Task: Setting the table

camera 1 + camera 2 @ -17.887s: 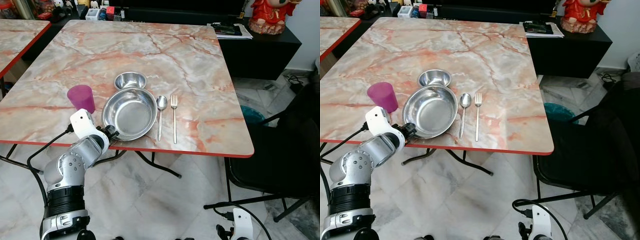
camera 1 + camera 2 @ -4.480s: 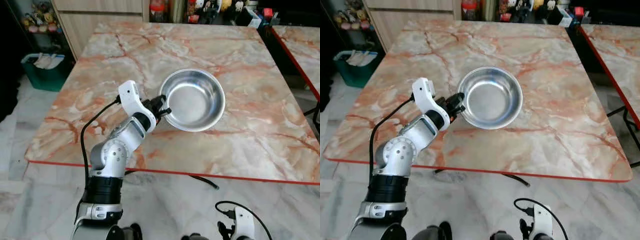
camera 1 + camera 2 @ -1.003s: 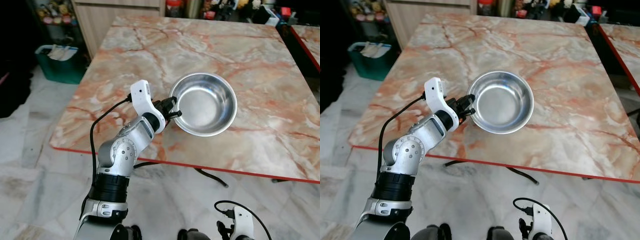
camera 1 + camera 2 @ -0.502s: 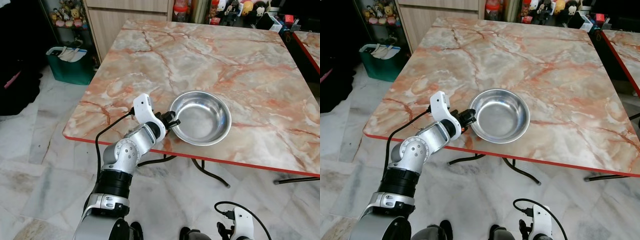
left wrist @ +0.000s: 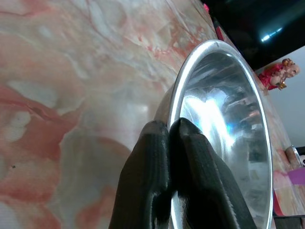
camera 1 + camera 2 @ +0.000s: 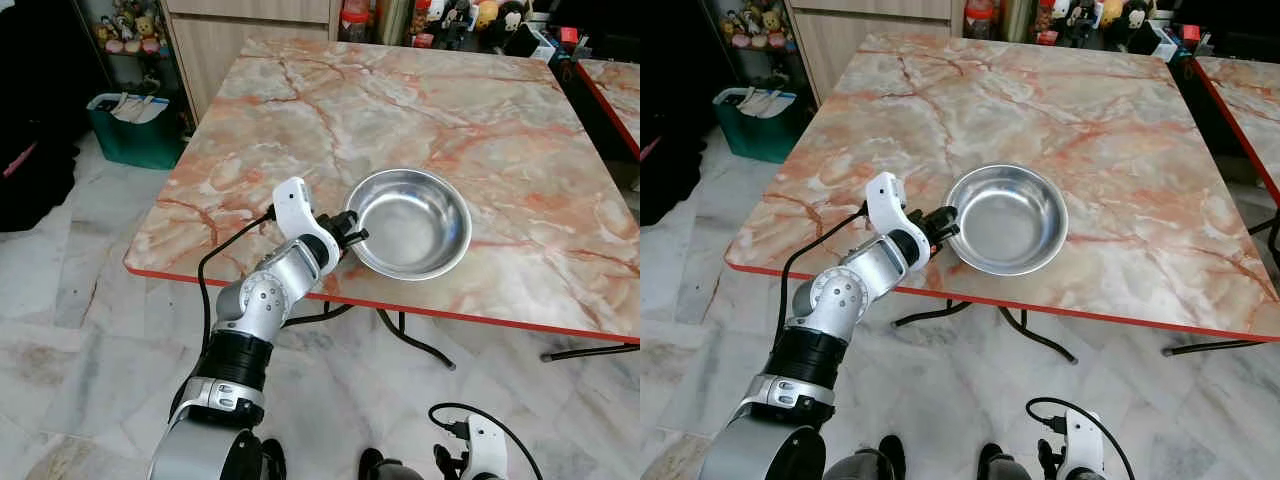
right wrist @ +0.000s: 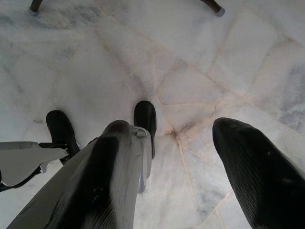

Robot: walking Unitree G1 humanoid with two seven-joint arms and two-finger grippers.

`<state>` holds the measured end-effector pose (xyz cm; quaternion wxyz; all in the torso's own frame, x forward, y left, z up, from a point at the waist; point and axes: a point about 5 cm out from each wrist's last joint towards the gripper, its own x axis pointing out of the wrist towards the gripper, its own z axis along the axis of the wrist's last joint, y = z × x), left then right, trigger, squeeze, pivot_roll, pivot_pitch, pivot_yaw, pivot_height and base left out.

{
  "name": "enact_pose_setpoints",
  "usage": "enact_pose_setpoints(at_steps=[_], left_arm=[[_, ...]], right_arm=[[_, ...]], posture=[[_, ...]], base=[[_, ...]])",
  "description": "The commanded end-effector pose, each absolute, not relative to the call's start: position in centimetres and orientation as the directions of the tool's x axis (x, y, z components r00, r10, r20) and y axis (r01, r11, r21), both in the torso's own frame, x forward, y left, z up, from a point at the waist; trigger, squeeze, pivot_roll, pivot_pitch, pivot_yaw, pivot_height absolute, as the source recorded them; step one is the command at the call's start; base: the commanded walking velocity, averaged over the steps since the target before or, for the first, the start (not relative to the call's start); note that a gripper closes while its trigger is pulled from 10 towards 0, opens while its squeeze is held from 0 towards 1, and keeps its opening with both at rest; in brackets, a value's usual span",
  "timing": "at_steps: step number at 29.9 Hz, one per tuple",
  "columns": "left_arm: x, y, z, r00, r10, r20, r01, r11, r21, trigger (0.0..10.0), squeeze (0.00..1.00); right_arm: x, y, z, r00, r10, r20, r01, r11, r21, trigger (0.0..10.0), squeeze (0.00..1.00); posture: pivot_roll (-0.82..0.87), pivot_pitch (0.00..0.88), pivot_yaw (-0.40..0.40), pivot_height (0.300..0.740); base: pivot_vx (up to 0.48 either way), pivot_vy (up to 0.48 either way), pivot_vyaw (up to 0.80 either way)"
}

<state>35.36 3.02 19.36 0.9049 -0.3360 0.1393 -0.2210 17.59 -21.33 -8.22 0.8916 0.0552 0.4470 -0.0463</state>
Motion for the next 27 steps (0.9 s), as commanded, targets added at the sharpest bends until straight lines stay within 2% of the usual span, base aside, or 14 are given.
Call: enact_pose_setpoints(at_steps=[1,9,20,27], left_arm=[[33.9,-2.3,22.1,0.797,-0.604,-0.003,0.422,0.56,-0.713,10.0,0.0],[34.1,-2.1,22.0,0.805,-0.594,-0.004,0.417,0.57,-0.708,10.0,0.0],[34.7,-0.1,22.7,0.85,-0.524,0.052,0.421,0.616,-0.666,10.0,0.0],[35.0,0.8,23.9,0.862,-0.486,0.143,0.438,0.575,-0.691,10.0,0.0]], right_arm=[[16.8,-21.3,-8.6,0.573,-0.037,-0.819,0.151,0.987,0.061,10.0,0.0],[16.7,-21.4,-8.6,0.572,-0.037,-0.82,0.149,0.987,0.06,10.0,0.0],[16.6,-21.4,-8.7,0.57,-0.037,-0.821,0.148,0.987,0.058,10.0,0.0],[16.7,-21.4,-8.6,0.574,-0.043,-0.818,0.149,0.988,0.052,10.0,0.0]], posture=[[-0.01,0.196,-0.027,0.74],[-0.01,0.188,-0.026,0.74],[-0.01,0.182,-0.027,0.74],[-0.01,0.189,-0.031,0.74]], base=[[0.0,0.0,0.0],[0.0,0.0,0.0],[0.0,0.0,0.0],[0.0,0.0,0.0]])
